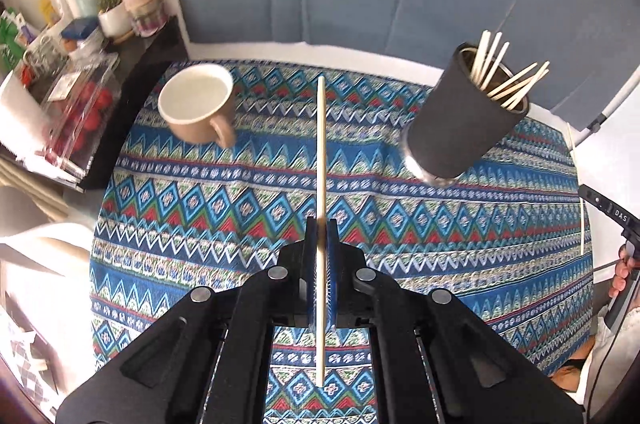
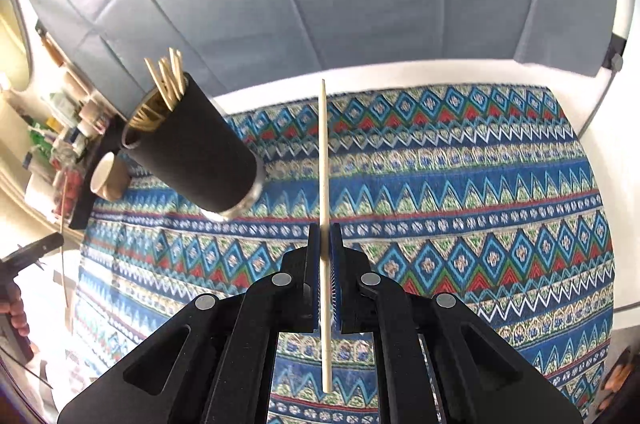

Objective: Organize utensils
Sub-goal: 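Lift both held sticks upright and carry them above the black holder, then lower both held sticks into the holder opening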

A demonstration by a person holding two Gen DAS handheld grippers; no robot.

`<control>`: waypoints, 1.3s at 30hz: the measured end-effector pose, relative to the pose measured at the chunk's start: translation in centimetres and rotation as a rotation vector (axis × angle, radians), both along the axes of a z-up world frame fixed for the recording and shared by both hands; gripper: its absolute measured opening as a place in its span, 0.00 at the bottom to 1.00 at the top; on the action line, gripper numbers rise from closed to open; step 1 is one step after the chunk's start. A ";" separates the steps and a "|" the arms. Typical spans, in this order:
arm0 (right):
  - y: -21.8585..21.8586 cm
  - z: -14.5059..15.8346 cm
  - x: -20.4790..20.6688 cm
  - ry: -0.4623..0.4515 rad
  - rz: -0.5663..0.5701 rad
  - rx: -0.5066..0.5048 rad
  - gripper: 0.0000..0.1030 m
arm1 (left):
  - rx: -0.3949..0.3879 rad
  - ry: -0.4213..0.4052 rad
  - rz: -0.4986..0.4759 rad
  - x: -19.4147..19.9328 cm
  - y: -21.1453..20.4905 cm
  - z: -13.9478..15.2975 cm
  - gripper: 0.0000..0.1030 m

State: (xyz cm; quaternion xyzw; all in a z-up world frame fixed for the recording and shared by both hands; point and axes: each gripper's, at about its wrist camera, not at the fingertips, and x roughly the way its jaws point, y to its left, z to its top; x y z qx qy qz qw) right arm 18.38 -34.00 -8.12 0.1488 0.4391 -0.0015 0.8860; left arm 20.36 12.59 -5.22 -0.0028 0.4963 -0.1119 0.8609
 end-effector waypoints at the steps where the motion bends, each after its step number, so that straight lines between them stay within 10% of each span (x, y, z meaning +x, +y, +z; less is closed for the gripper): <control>1: 0.4 1.0 0.3 -0.023 0.008 0.004 0.04 | -0.004 -0.025 -0.019 1.3 -1.7 1.3 0.05; 13: 5.1 9.2 2.8 -0.202 0.105 -0.021 0.04 | -0.080 -0.220 -0.140 3.6 -8.8 10.2 0.05; 29: 10.5 14.9 5.3 -0.372 0.213 -0.055 0.05 | -0.273 -0.365 -0.159 7.5 -14.8 13.1 0.05; 39: 10.8 13.1 8.3 -0.540 0.286 0.113 0.05 | -0.380 -0.442 -0.149 11.4 -15.7 10.0 0.05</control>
